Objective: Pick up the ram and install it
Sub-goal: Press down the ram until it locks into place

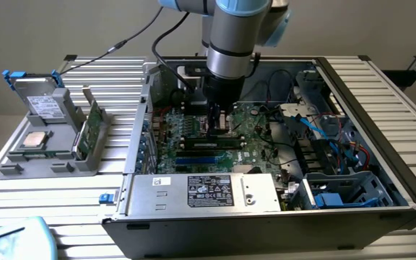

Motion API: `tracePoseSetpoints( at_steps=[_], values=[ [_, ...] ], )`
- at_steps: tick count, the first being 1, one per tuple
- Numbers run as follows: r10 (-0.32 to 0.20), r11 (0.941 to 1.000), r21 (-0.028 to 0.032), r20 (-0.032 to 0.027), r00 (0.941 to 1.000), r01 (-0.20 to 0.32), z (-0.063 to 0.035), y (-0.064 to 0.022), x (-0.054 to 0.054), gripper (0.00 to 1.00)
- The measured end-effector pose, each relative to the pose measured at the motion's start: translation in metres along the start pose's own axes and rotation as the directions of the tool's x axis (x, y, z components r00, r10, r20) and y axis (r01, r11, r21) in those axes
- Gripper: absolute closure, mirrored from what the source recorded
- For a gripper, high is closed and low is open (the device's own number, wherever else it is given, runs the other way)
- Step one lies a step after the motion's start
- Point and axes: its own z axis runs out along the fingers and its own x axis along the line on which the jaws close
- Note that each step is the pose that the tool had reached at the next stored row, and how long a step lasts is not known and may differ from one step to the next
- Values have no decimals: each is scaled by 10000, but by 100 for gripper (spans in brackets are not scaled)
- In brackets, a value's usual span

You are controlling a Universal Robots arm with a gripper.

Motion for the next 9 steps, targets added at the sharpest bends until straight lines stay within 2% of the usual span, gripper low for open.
tracePoseSetpoints(
  at_steps=[9],
  values=[
    [1,10000,-2,-8,10000,-1,40,-1,-2,89]
  ],
)
